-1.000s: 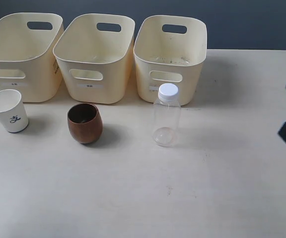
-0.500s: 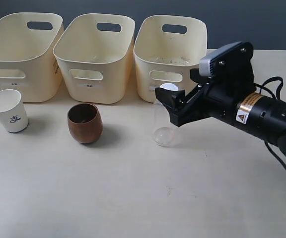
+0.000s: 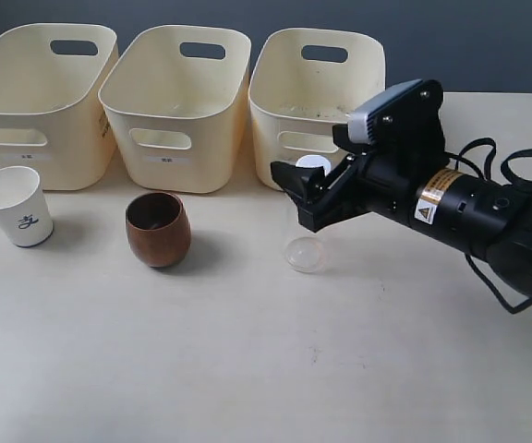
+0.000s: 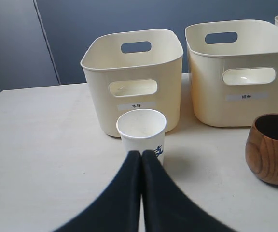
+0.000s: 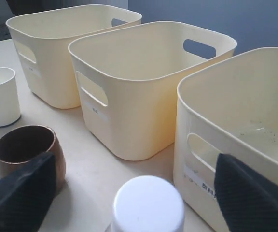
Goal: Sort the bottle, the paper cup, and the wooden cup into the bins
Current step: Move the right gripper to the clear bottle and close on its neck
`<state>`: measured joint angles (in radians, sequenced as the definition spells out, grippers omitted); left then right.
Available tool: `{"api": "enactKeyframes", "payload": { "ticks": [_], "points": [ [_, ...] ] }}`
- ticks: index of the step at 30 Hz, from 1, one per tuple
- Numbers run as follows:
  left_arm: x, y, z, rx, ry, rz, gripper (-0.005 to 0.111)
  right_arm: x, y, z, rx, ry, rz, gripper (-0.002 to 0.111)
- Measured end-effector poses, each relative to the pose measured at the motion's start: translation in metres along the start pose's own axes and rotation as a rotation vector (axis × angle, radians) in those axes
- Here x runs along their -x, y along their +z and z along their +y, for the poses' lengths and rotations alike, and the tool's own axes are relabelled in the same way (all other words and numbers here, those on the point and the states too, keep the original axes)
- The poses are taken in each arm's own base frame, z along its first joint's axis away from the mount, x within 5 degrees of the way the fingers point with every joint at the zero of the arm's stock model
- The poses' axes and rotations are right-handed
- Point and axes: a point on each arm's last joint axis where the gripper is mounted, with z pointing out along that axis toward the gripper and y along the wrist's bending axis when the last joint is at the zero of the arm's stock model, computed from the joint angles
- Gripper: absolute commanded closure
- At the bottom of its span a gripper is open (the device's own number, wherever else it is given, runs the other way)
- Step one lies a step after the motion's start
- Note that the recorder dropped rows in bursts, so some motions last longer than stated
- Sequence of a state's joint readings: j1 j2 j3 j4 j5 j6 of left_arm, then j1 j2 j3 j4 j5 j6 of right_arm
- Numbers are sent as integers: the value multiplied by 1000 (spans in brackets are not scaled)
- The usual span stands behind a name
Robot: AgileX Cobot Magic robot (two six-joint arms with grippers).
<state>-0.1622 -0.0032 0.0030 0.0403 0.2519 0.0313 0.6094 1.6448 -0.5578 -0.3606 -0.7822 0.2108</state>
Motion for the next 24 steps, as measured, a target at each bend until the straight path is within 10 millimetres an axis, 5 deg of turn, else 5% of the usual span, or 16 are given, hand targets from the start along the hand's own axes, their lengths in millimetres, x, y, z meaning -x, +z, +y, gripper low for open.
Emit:
{"api": "enactKeyframes", "payload": {
  "ticks": [11,14,18,24],
  "points": [
    [0,0,0,0,0,0,107,-16,16,-4,-2,14,62,30],
    [0,0,0,0,0,0,107,-16,17,-4,-3,17,61,47],
    [0,0,0,0,0,0,107,-15,17,-4,-7,20,53,103],
    [0,0,0,0,0,0,107,-15,17,-4,-6,17,51,107]
  ]
}}
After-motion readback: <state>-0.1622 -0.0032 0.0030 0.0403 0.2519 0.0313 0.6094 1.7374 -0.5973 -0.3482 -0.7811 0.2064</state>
